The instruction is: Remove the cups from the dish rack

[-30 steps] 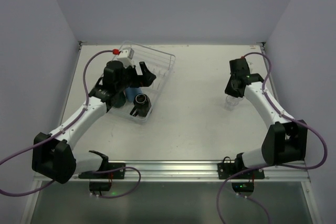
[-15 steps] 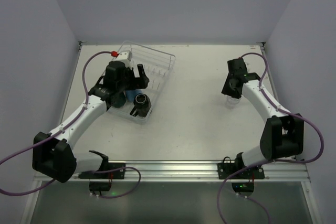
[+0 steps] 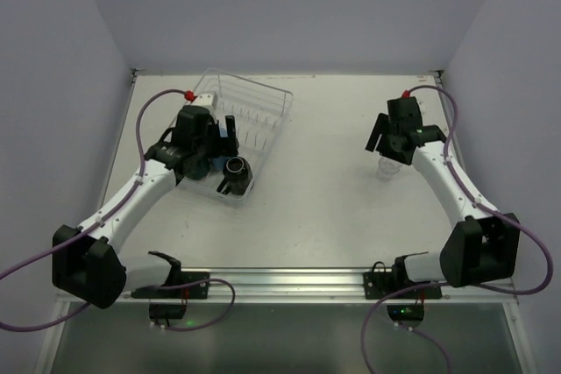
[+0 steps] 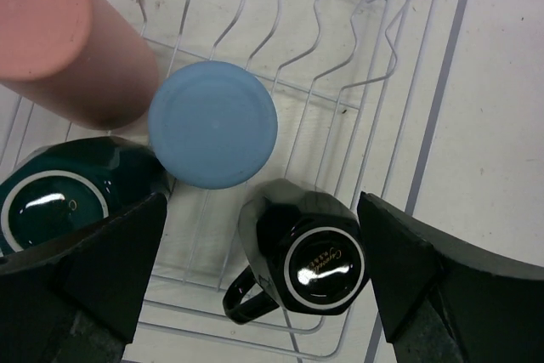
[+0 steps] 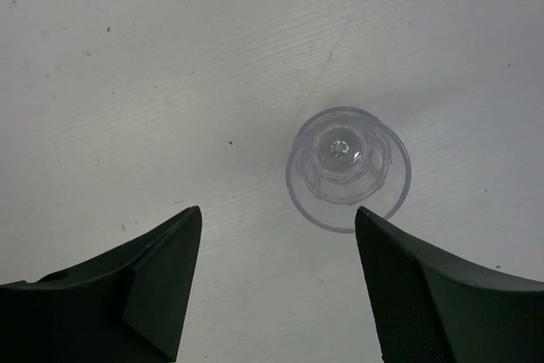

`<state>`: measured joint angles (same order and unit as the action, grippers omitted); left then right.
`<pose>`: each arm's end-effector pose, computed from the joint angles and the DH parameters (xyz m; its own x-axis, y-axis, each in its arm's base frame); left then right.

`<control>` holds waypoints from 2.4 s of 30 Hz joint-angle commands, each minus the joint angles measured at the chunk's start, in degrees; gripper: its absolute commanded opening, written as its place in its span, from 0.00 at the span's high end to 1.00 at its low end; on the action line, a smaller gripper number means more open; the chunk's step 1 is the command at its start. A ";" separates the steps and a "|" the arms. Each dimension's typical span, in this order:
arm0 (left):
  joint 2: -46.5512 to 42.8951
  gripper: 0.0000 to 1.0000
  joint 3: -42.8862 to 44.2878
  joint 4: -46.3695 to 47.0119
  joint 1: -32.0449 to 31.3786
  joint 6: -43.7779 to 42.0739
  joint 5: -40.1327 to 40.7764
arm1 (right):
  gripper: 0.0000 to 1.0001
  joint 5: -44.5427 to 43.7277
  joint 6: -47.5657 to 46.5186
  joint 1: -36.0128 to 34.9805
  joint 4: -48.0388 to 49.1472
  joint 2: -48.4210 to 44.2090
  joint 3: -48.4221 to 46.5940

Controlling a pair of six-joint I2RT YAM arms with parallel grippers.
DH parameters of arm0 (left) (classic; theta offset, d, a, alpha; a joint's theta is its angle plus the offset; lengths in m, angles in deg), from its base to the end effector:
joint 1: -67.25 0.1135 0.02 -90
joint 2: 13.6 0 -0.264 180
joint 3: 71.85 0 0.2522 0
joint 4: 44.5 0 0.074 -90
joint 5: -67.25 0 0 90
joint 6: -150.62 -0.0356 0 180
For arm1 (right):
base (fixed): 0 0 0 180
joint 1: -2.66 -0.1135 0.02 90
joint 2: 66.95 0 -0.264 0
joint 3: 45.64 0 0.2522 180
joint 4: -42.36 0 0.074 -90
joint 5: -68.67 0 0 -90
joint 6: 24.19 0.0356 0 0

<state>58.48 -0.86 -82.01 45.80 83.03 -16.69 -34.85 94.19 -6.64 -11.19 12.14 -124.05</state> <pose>0.2587 -0.0976 0.2916 -0.6462 -0.1534 -0.7476 0.0438 0.9705 -0.2371 0.2833 0.0380 0.2816 -0.7151 0.3512 -0.6044 0.3610 0.9259 0.1110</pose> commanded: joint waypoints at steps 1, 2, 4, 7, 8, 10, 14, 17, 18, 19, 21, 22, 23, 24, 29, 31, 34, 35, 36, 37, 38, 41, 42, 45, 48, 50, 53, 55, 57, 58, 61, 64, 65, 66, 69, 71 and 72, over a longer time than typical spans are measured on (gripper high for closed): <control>-2.81 0.02 -0.72 -1.30 -0.69 -3.16 -2.45 | 0.23 1.74 -1.13 -0.98 -0.73 -3.94 -0.49; -3.16 0.02 -0.89 -1.30 -0.70 -3.43 -2.37 | 0.22 2.00 -1.22 -1.24 -0.64 -4.90 -0.49; -3.52 0.02 -0.46 -1.21 -0.70 -4.04 -1.85 | 0.21 3.49 -1.66 -1.60 -0.46 -5.70 -0.22; -1.94 0.00 2.43 -2.00 -0.70 -5.71 -0.88 | 0.20 4.11 -1.75 -2.56 -0.81 -6.31 -0.40; 0.33 0.00 3.66 -3.66 -0.70 -6.24 0.08 | 0.20 4.38 -1.75 -2.91 -0.90 -6.49 -0.40; 2.71 0.00 7.17 -5.42 -0.70 -6.59 2.71 | 0.20 4.90 -1.84 -3.27 -0.73 -6.75 -0.22; 7.89 0.00 10.53 -7.19 -0.70 -7.30 5.53 | 0.20 5.87 -2.10 -3.36 -0.03 -7.90 0.57; 10.27 0.00 11.50 -6.32 -0.69 -7.21 5.89 | 0.20 6.22 -2.28 -3.36 0.41 -8.43 1.01; 10.98 0.00 11.67 -6.22 -0.61 -7.12 5.97 | 0.20 6.31 -2.36 -3.36 0.50 -8.60 1.18; 11.59 0.00 11.93 -6.22 -0.69 -7.03 6.76 | 0.20 6.49 -2.45 -3.36 0.59 -8.60 1.18; 13.18 0.00 12.29 -6.40 -0.70 -6.68 8.25 | 0.19 6.75 -2.45 -3.36 0.77 -8.86 1.62; 13.88 0.00 12.20 -5.88 -0.70 -6.68 8.43 | 0.19 6.92 -2.54 -3.44 1.12 -9.04 1.80; 14.23 0.00 11.85 -5.35 -0.70 -6.68 8.35 | 0.19 7.01 -2.63 -3.44 1.21 -9.13 1.97; 14.67 0.00 11.68 -4.91 -0.70 -6.68 8.52 | 0.19 7.01 -2.63 -3.36 1.38 -9.22 2.15; 17.93 0.06 12.64 -4.99 -0.70 -6.24 8.70 | 0.19 7.98 -2.45 -3.44 1.21 -8.69 1.98; 17.75 0.26 12.55 -4.29 -0.70 -6.24 8.70 | 0.19 8.24 -2.37 -3.36 1.03 -9.04 1.98; 16.96 0.65 13.43 -3.68 -0.69 -6.51 9.66 | 0.19 8.33 -2.28 -3.79 0.94 -9.22 1.63; 16.79 0.82 13.87 -3.59 -0.70 -6.59 9.93 | 0.19 8.33 -2.10 -3.97 0.94 -9.13 1.45; 16.61 0.89 14.48 -3.67 -0.70 -6.77 10.63 | 0.19 8.33 -2.01 -4.23 1.03 -9.04 1.36; 16.26 0.95 15.88 -4.11 -0.61 -7.03 11.07 | 0.19 8.25 -1.75 -4.76 0.86 -8.87 1.27; 16.08 1.00 16.76 -4.72 -0.69 -7.03 11.51 | 0.19 8.07 -1.58 -5.20 0.68 -8.60 0.84; 14.33 1.00 20.10 -6.22 -0.61 -7.21 11.87 | 0.19 7.19 -0.79 -7.39 0.06 -8.25 -0.13; 13.54 1.00 20.72 -6.48 -0.69 -7.21 11.69 | 0.19 7.02 -0.52 -8.70 -0.11 -8.08 -0.39; 9.50 1.00 22.31 -7.01 -0.61 -7.12 10.03 | 0.19 9.46 0.36 -10.56 0.23 -7.90 -1.54; 2.84 1.00 21.96 -5.01 -0.70 -6.07 5.38 | 0.18 19.99 1.93 -10.65 4.00 -7.90 -1.28; -1.47 1.00 19.86 -1.94 -0.69 -5.63 0.21 | 0.18 30.06 3.34 -10.65 8.03 -7.55 -1.10; -5.18 1.00 16.09 1.32 -0.70 -4.05 -5.26 | 0.18 39.50 7.55 -10.65 12.26 -5.53 -1.54; -8.17 1.00 14.06 4.31 -0.69 -2.38 -10.71 | 0.18 48.03 12.19 -10.65 17.27 -3.87 -1.80; -10.62 1.00 10.81 7.55 -0.70 -0.45 -15.45 | 0.18 55.13 18.51 -10.65 24.71 -2.98 -1.28; -11.51 1.00 9.49 8.88 -0.61 0.17 -16.95 | 0.18 57.18 21.25 -10.65 27.63 -2.11 -0.58; -14.06 1.00 4.65 13.89 -0.70 2.89 -22.66 | 0.19 62.99 31.44 -10.74 39.15 -0.43 0.82; -15.64 1.00 0.78 18.11 -0.70 5.53 -26.62 | 0.20 66.51 44.01 -10.65 56.80 0.71 4.69; -16.26 1.00 -0.01 19.78 -0.61 6.23 -27.85 | 0.20 67.30 47.00 -10.65 65.54 1.32 5.48; -16.44 1.00 -1.32 20.58 -0.69 7.20 -28.30 | 0.20 68.09 52.16 -10.74 69.46 2.03 6.10; -16.97 1.00 -2.56 22.42 -0.70 8.52 -29.62 | 0.21 69.85 56.07 -11.09 75.56 4.58 6.90; -17.05 1.00 -2.65 22.69 -0.70 8.96 -30.49 | 0.22 70.12 56.26 -11.44 76.87 5.37 7.16; -17.05 1.00 -2.74 22.69 -0.70 9.22 -30.67 | 0.22 70.29 57.04 -11.62 77.75 6.24 7.25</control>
<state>43.42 -3.68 -66.18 45.36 89.61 -43.27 31.16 143.69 -17.57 54.93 17.19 -117.29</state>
